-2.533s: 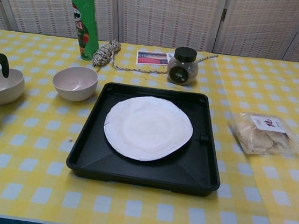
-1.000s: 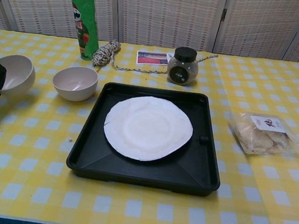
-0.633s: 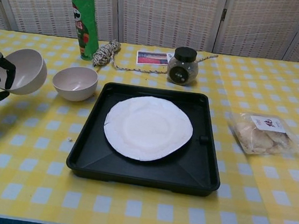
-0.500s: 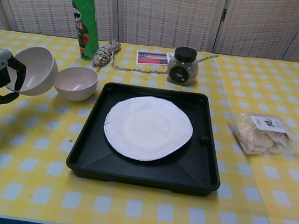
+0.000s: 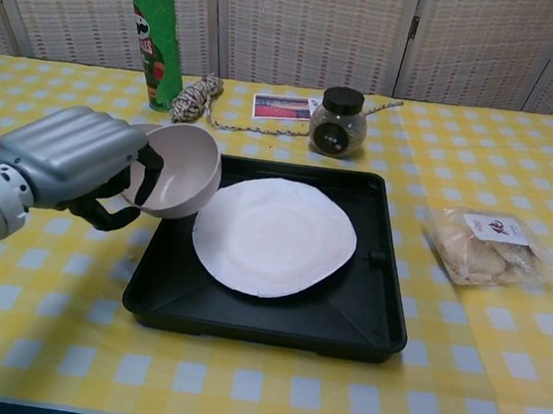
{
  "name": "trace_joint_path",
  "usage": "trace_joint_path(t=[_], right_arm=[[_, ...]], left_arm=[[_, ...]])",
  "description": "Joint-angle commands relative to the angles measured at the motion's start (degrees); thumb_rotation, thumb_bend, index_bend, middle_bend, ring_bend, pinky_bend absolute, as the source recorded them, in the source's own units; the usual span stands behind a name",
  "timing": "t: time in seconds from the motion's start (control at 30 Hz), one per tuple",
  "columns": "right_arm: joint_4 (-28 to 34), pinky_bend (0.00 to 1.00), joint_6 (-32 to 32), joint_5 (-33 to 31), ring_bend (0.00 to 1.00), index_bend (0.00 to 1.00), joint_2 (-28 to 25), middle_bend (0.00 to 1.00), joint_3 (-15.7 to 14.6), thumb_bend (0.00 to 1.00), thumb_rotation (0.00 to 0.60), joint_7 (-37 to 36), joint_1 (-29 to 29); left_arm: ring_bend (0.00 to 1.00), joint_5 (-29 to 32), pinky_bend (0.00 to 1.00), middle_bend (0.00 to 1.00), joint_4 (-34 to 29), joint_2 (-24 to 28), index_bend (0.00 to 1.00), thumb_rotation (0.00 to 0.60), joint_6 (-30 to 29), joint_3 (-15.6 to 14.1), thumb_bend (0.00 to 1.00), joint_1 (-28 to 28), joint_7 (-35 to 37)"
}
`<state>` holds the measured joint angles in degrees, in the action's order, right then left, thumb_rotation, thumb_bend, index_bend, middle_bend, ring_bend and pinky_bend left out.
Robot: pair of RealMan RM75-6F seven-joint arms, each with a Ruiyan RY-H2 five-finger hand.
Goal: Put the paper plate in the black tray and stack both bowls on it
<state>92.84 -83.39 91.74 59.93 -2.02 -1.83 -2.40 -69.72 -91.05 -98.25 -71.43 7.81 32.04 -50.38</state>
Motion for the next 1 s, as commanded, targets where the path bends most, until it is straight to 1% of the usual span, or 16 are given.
trace_joint_path(t=[0.03,0.13,0.37,0.53,0.67,0.83,0.9,1.0], right_arm=[[-0.2,0.0,-0.5,-0.5,0.0,0.0,-0.4,0.0,0.2,0.23,0.6,-1.0,0.3],[-0.3,0.0,-0.9,-0.6,0.0,0.0,-0.7,0.0,0.3,0.23,0.6,-1.6,0.5],[-0.3,0.0,-0.6,-1.2,0.0,0.0,-1.1,0.0,0.5,0.24,0.6,-2.6,0.6],[-0.4,0.0,-0.5,-1.8,0.0,0.0,-1.3,0.0,0.8,0.23,0.6,-3.2,0.5],[-0.6,0.0,0.2,-2.1,0.0,0.0,-1.5,0.0,0.8,0.23,0.6,-3.7,0.3],[-0.7,0.0,-0.1,-3.0,0.0,0.0,-2.0,0.0,1.2,0.23,0.6,-4.9,0.6],[-0.7,0.0,-0.4,-3.2,0.0,0.0,-2.1,0.0,1.3,0.23,0.6,-5.2,0.8],[-0.8,0.0,-0.6,-3.2,0.0,0.0,-2.1,0.0,1.4,0.23,0.6,-5.3,0.9]], left_arm=[[1.0,1.8,1.0,1.0,1.5,-2.9,0.69,0.6,1.6,1.5,0.59,2.3,-2.4],[1.0,2.6,1.0,1.0,2.2,-4.7,0.69,0.6,2.5,2.1,0.59,3.8,-3.6],[1.0,4.0,1.0,1.0,3.7,-8.4,0.69,0.6,4.2,2.6,0.59,6.6,-5.5],[1.0,5.8,1.0,1.0,7.4,-11.9,0.69,0.6,5.6,3.7,0.6,9.1,-7.1],[1.0,6.8,1.0,1.0,9.5,-13.9,0.69,0.6,6.0,5.0,0.6,10.6,-6.9],[1.0,5.9,1.0,1.0,12.3,-15.5,0.69,0.6,6.0,4.6,0.6,11.7,-5.6],[1.0,5.9,1.0,1.0,13.3,-16.0,0.68,0.6,6.2,4.7,0.6,12.1,-5.0],[1.0,6.2,1.0,1.0,14.0,-16.2,0.61,0.6,6.7,4.8,0.6,12.4,-4.4]])
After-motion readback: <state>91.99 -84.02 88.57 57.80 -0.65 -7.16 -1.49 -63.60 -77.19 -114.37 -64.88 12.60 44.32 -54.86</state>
